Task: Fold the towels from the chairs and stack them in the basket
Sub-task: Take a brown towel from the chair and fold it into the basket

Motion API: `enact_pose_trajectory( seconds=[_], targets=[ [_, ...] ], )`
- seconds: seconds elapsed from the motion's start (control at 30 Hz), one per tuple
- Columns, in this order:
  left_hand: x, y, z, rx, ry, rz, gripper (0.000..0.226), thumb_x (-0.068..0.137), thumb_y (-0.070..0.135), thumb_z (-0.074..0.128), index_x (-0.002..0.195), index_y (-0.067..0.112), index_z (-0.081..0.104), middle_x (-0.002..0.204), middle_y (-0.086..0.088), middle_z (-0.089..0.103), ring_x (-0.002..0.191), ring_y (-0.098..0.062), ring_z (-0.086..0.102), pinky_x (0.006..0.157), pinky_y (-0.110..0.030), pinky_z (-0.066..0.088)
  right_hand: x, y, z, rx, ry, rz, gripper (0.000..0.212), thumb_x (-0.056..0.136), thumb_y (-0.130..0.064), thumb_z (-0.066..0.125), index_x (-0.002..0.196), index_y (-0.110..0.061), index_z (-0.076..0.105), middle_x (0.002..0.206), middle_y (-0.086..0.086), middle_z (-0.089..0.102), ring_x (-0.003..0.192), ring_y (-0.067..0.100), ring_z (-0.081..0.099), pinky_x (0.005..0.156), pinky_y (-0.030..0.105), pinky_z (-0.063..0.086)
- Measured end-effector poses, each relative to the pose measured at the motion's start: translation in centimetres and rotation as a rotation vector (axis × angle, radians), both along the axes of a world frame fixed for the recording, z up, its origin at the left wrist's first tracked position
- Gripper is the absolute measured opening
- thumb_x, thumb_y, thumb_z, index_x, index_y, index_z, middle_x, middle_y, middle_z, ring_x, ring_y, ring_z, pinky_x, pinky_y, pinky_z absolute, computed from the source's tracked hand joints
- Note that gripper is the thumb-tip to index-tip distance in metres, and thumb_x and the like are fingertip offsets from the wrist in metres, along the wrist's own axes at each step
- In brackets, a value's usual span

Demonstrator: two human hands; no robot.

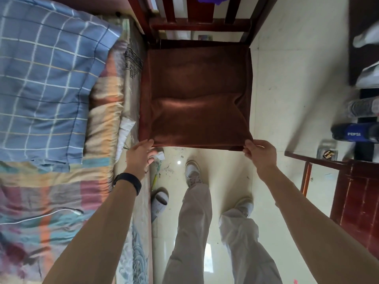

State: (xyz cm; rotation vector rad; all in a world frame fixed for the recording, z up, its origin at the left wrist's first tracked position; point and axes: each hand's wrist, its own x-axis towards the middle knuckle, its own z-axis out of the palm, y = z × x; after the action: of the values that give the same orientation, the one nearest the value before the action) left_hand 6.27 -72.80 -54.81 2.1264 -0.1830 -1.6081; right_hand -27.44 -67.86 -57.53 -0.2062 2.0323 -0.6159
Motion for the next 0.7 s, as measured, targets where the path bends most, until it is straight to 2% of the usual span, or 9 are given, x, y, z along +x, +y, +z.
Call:
enact_pose_trajectory(
  seconds=[0.13, 0.27, 0.37, 0.53, 0.6, 0.63, 0.7],
  targets=[
    [0.7, -0.2, 4.8, 0.019, -0.007, -0.082, 0.005, 0.092, 0.016, 0.066, 0.096, 0.015, 0.066, 0.066, 0.006, 0.062, 0.045, -0.004, 0.057, 0.056, -0.024, 0.039, -1.4, 0.2, 4.6, -0.082, -0.132, -0.247, 0.014, 0.084, -0.011, 0.081, 0.091, -0.005, 0.071, 0.079, 0.011, 0.073, 0.065, 0.017, 0.069, 0.078, 0.030, 0.059],
    [0.7, 0.0, 10.2, 0.116, 0.031, -0.121, 0.011, 0.088, 0.018, 0.071, 0.094, 0.010, 0.067, 0.059, 0.004, 0.061, 0.057, -0.012, 0.048, 0.054, -0.025, 0.036, -2.0, 0.8, 10.4, -0.104, -0.216, -0.344, 0.011, 0.083, -0.004, 0.079, 0.089, -0.002, 0.071, 0.080, 0.011, 0.073, 0.065, 0.015, 0.071, 0.073, 0.026, 0.061],
    [0.5, 0.7, 15.0, 0.189, 0.052, -0.227, 0.013, 0.086, 0.024, 0.074, 0.088, 0.011, 0.070, 0.059, 0.004, 0.065, 0.064, -0.013, 0.055, 0.058, -0.024, 0.042, -2.7, 1.7, 15.2, -0.122, -0.247, -0.400, 0.010, 0.085, -0.002, 0.076, 0.092, 0.002, 0.070, 0.079, 0.011, 0.071, 0.061, 0.013, 0.069, 0.067, 0.023, 0.062],
    [-0.5, 3.9, 22.7, 0.180, 0.129, -0.284, 0.014, 0.086, 0.026, 0.072, 0.088, 0.013, 0.067, 0.071, 0.002, 0.067, 0.055, -0.011, 0.053, 0.042, -0.017, 0.038, -5.3, 5.2, 22.1, -0.151, -0.309, -0.362, 0.009, 0.086, 0.000, 0.074, 0.091, 0.006, 0.068, 0.079, 0.015, 0.068, 0.055, 0.012, 0.068, 0.055, 0.018, 0.057],
    [-1.3, 5.7, 25.3, 0.160, 0.110, -0.311, 0.013, 0.086, 0.027, 0.070, 0.084, 0.014, 0.069, 0.078, 0.002, 0.066, 0.051, -0.009, 0.050, 0.043, -0.016, 0.035, -6.5, 7.0, 24.6, -0.178, -0.291, -0.315, 0.012, 0.084, -0.003, 0.077, 0.090, 0.005, 0.070, 0.074, 0.013, 0.068, 0.055, 0.012, 0.066, 0.052, 0.016, 0.056],
    [-1.7, 6.7, 26.4, 0.140, 0.102, -0.307, 0.013, 0.085, 0.026, 0.070, 0.081, 0.014, 0.070, 0.078, 0.002, 0.064, 0.049, -0.008, 0.048, 0.043, -0.016, 0.033, -7.2, 8.0, 25.7, -0.188, -0.286, -0.317, 0.014, 0.083, -0.004, 0.079, 0.089, 0.005, 0.070, 0.072, 0.012, 0.068, 0.056, 0.013, 0.065, 0.051, 0.016, 0.056],
    [-2.8, 8.9, 28.4, 0.116, 0.101, -0.289, 0.015, 0.087, 0.024, 0.065, 0.078, 0.012, 0.066, 0.063, 0.004, 0.060, 0.041, -0.006, 0.042, 0.039, -0.014, 0.028, -8.4, 10.2, 27.5, -0.204, -0.291, -0.304, 0.015, 0.081, -0.004, 0.080, 0.086, 0.005, 0.069, 0.065, 0.011, 0.067, 0.050, 0.012, 0.063, 0.046, 0.015, 0.052]
  ],
)
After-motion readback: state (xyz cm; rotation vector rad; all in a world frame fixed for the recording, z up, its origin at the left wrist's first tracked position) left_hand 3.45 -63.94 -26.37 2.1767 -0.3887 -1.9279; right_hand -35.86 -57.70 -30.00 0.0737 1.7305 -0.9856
